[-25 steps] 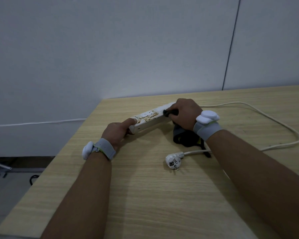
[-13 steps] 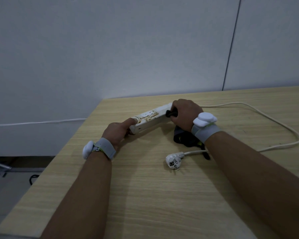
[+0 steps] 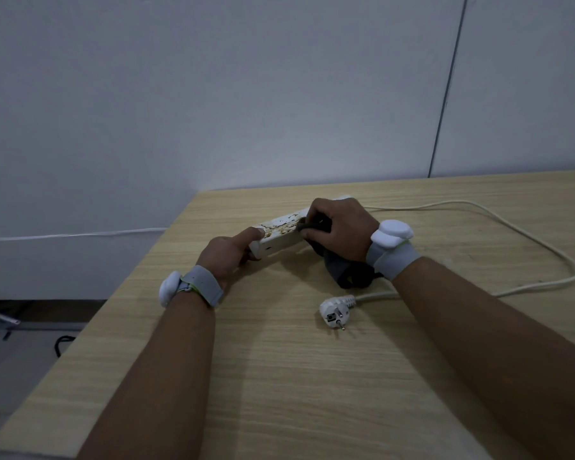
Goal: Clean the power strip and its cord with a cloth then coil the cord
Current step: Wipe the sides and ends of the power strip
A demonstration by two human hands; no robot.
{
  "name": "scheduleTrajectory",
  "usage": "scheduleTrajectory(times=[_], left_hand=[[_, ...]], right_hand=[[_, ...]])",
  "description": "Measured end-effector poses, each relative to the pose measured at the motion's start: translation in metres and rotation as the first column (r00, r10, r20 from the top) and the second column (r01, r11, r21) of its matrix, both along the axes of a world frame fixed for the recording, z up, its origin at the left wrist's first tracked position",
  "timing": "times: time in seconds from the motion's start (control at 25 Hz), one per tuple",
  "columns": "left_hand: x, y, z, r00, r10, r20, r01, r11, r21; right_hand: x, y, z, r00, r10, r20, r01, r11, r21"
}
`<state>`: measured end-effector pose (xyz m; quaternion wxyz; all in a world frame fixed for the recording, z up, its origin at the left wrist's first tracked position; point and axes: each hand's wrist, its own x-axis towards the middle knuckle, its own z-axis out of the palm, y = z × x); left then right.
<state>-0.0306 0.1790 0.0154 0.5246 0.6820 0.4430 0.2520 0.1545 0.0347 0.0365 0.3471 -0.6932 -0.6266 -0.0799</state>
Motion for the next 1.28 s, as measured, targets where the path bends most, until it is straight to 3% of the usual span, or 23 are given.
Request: scheduleTrajectory(times=[0.12, 0.28, 0.4, 0.48, 0.64, 0.72, 0.8, 0.96, 1.04, 1.2, 1.28], left_hand=[[0.001, 0.0, 0.0, 1.0, 0.006, -0.002, -0.006, 1.0, 0.0], [0.001, 0.0, -0.001, 1.0, -0.006, 0.0, 0.006, 1.0, 0.01], [0.002, -0.002, 0.0, 1.0, -0.032, -0.001, 0.032, 0.999, 0.024], [0.003, -0.003, 0.0, 1.0, -0.021, 0.01, 0.02, 1.0, 0.013], [0.0, -0.007, 0.002, 0.999, -0.041, 0.021, 0.041, 0.999, 0.012], [0.0, -0.007, 0.003, 0.999, -0.046, 0.016, 0.045, 0.999, 0.021], [0.0, -0.008, 0.004, 0.999, -0.029, 0.026, 0.029, 1.0, 0.01], [0.001, -0.009, 0.003, 0.999, -0.027, 0.028, 0.026, 1.0, 0.017], [0.002, -0.009, 0.003, 0.999, -0.031, 0.021, 0.03, 0.999, 0.025], [0.001, -0.008, 0.002, 0.998, -0.05, 0.028, 0.05, 0.998, 0.023], [0.0, -0.007, 0.001, 0.999, -0.045, 0.03, 0.044, 0.999, 0.024]], right_hand=[[0.017, -0.005, 0.006, 0.989, -0.083, -0.125, 0.096, 0.99, 0.099], [0.034, -0.003, 0.002, 0.907, -0.285, -0.309, 0.326, 0.941, 0.091], [0.033, 0.0, -0.004, 0.9, -0.361, -0.245, 0.376, 0.927, 0.013], [0.023, 0.003, -0.005, 0.933, -0.319, -0.168, 0.325, 0.946, 0.004], [-0.005, 0.008, -0.002, 0.996, 0.001, -0.09, -0.004, 1.0, -0.03], [-0.004, 0.007, 0.0, 0.996, 0.029, -0.084, -0.033, 0.998, -0.05], [0.01, 0.005, 0.0, 0.99, -0.116, -0.085, 0.114, 0.993, -0.025], [0.028, 0.003, -0.003, 0.909, -0.415, -0.033, 0.407, 0.903, -0.137], [0.019, 0.006, -0.003, 0.936, -0.351, -0.026, 0.346, 0.931, -0.117], [-0.004, 0.007, -0.001, 1.0, -0.017, -0.025, 0.015, 0.997, -0.076], [0.002, 0.007, -0.001, 0.998, -0.053, -0.04, 0.05, 0.996, -0.074]])
